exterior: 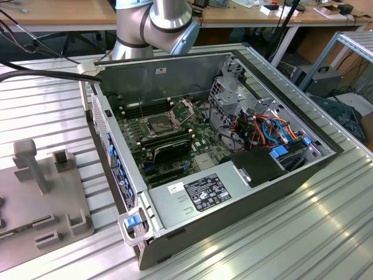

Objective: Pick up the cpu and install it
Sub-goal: 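Pick up the cpu and move it towards the insertion slot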

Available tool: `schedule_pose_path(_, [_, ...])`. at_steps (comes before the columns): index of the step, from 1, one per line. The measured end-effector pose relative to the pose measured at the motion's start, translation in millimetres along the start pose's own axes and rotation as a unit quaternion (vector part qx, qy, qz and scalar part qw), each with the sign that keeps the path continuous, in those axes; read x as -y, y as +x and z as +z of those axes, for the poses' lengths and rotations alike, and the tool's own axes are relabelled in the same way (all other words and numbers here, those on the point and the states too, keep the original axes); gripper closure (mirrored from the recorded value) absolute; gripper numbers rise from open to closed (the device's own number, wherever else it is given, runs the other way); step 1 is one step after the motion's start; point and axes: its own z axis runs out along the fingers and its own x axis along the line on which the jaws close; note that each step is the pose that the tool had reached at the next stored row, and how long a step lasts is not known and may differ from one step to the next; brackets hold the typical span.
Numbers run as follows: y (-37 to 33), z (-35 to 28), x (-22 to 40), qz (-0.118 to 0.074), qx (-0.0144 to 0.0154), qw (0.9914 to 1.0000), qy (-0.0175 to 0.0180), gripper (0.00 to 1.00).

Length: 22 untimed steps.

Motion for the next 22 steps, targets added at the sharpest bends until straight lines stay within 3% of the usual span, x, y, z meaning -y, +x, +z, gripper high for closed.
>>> schedule_pose_path(14, [0.0,3.5,0.1,0.000,0.0000,1.00000,0.0000,0.40])
schedule_pose_path(22, [0.0,9.6,0.4,0.000,0.0000,1.00000,0.0000,0.40])
